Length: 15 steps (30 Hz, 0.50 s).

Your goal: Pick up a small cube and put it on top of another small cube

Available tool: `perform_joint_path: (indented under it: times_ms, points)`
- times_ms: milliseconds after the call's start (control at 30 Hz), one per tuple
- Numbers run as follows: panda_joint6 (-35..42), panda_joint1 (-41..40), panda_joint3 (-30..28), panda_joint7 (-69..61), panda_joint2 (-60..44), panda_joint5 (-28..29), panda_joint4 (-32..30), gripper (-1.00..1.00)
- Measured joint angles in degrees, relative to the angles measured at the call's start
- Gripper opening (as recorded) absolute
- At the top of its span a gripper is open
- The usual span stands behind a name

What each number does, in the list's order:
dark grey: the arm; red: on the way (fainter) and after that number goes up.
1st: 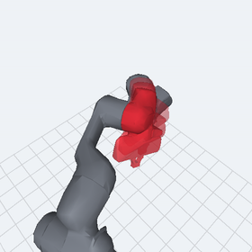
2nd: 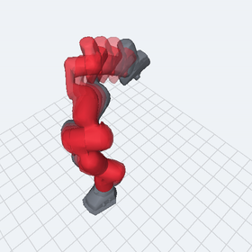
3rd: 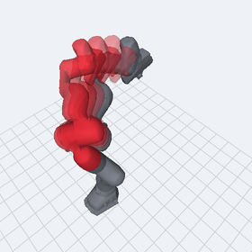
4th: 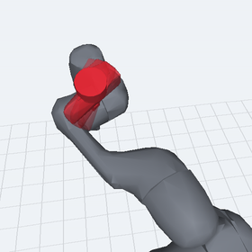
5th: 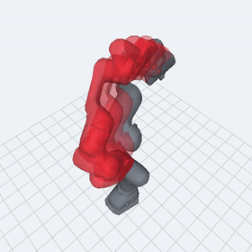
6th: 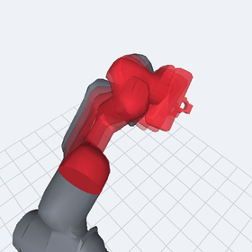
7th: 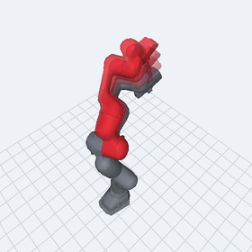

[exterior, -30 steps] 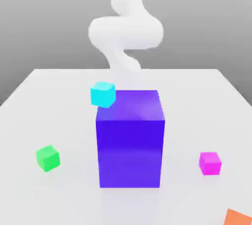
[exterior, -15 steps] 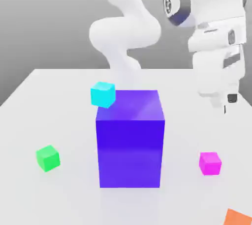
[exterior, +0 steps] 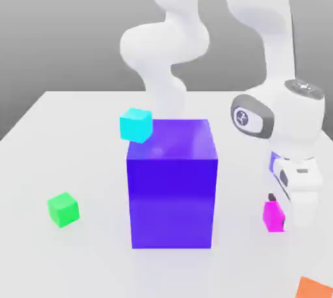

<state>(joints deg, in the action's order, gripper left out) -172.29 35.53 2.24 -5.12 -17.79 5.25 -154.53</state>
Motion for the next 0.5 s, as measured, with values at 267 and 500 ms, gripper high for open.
perform_joint_path:
  times_ms: [267, 500]
  points:
    - [3.7, -0.7, 0.9, -0.8, 4.4, -0.9, -0.9, -1.0]
    - [11.9, -4.7, -0.1, -2.2, 11.7, -8.1, -1.0, -1.0]
